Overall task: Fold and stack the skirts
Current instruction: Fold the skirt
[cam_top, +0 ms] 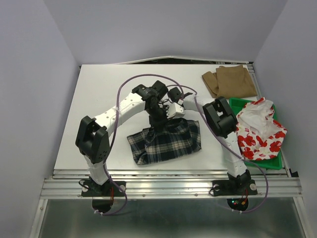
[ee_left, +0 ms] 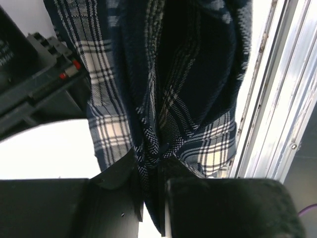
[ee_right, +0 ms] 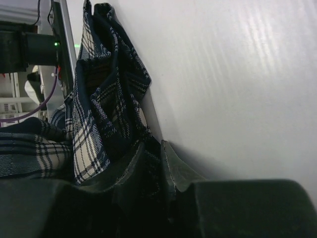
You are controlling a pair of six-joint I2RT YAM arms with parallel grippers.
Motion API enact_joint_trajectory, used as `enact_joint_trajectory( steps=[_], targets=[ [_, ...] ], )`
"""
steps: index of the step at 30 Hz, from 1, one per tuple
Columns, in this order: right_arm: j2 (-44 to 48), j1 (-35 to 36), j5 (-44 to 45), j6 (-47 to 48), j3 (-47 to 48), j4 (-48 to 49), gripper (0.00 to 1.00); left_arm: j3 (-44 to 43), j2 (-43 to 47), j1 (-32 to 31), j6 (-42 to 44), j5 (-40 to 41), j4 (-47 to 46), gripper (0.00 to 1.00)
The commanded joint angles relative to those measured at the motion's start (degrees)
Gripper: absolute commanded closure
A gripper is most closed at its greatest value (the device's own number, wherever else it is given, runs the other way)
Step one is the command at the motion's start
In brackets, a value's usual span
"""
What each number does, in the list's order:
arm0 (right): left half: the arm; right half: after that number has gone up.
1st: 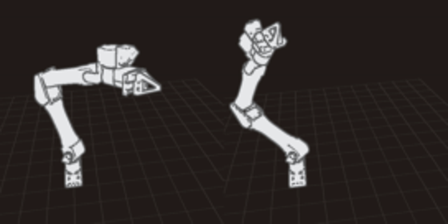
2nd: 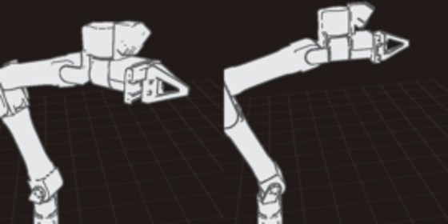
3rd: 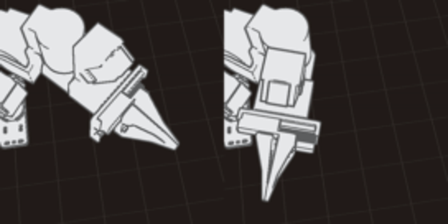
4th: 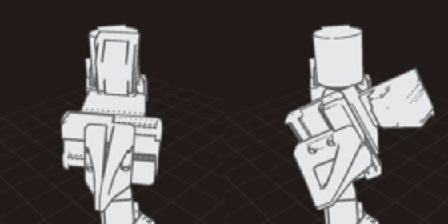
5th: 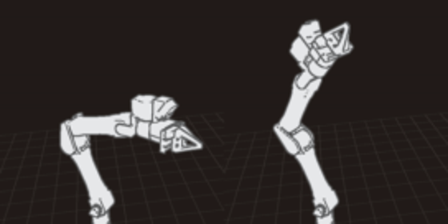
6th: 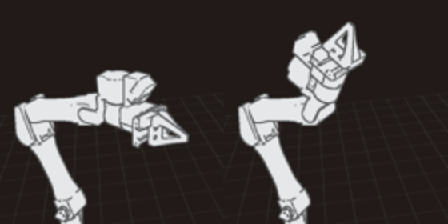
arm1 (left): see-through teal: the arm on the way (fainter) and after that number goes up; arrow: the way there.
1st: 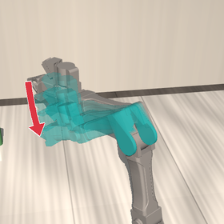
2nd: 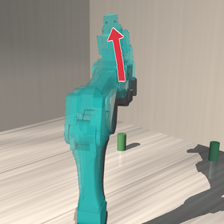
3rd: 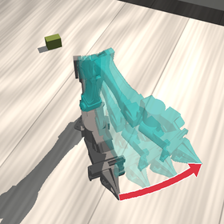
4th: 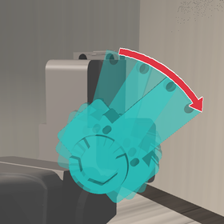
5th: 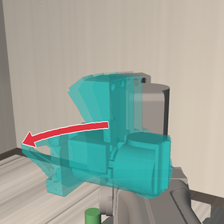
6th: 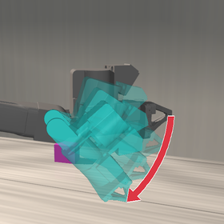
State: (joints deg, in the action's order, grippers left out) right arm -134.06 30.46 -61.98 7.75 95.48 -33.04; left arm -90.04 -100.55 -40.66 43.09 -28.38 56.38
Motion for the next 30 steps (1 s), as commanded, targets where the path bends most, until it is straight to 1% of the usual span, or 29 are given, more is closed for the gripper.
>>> enact_joint_trajectory(
  steps=[1,8,12,16,18,19,20,22,23,24,25,26,28,30],
  targets=[
    [2.3,0.9,-1.7,1.0,-0.8,-1.5,0.74,-2.2,-1.4,0.8,3.7,-2.1,-2.3,0.86],
    [2.1,1.4,-1.5,0.5,-0.1,-1.6,0.74,3.1,-4.0,2.6,4.3,-0.6,-9.1,0.82],
    [1.8,1.4,-0.8,-0.2,0.1,-1.5,0.74,5.4,-4.0,3.8,3.8,2.2,-12.5,0.75],
    [1.0,1.4,0.4,-1.2,1.1,-1.4,0.74,6.1,-3.2,4.2,1.6,6.5,-15.5,0.51],
    [1.0,1.4,1.1,-1.2,1.9,-1.6,0.74,5.1,-1.4,4.2,1.1,7.2,-15.4,0.47],
    [1.0,1.4,1.5,-1.2,2.2,-1.5,0.74,4.2,-0.5,4.2,0.8,7.5,-15.3,0.43],
    [0.9,1.4,2.4,-1.2,2.7,-1.5,0.74,3.6,0.2,4.2,0.2,8.6,-15.3,0.36],
    [0.8,1.4,3.1,-1.5,4.1,-1.5,0.74,1.9,1.7,4.2,-0.2,9.6,-13.7,0.34],
    [0.7,1.4,4.6,-1.8,4.7,-1.6,0.73,-0.3,2.3,4.3,-0.1,10.4,-11.9,0.34],
    [0.6,1.4,5.8,-1.9,6.3,-1.6,0.71,-1.2,2.7,4.3,-0.5,11.1,-11.6,0.31],
    [0.6,1.4,7.4,-1.9,7.2,-1.6,0.69,-1.8,3.4,4.3,-1.1,11.9,-11.5,0.14],
    [0.8,1.4,11.0,-1.9,8.2,-1.6,0.67,-2.8,4.2,4.3,-1.5,13.3,-11.4,0.14],
    [0.7,0.7,14.0,-2.3,10.9,-1.6,0.61,-3.6,6.8,4.3,-2.8,14.1,-10.7,0.14],
    [0.6,-1.5,17.3,-3.0,15.9,-1.5,0.52,-3.7,9.9,4.4,-4.5,14.1,-10.8,0.16]
  ],
)
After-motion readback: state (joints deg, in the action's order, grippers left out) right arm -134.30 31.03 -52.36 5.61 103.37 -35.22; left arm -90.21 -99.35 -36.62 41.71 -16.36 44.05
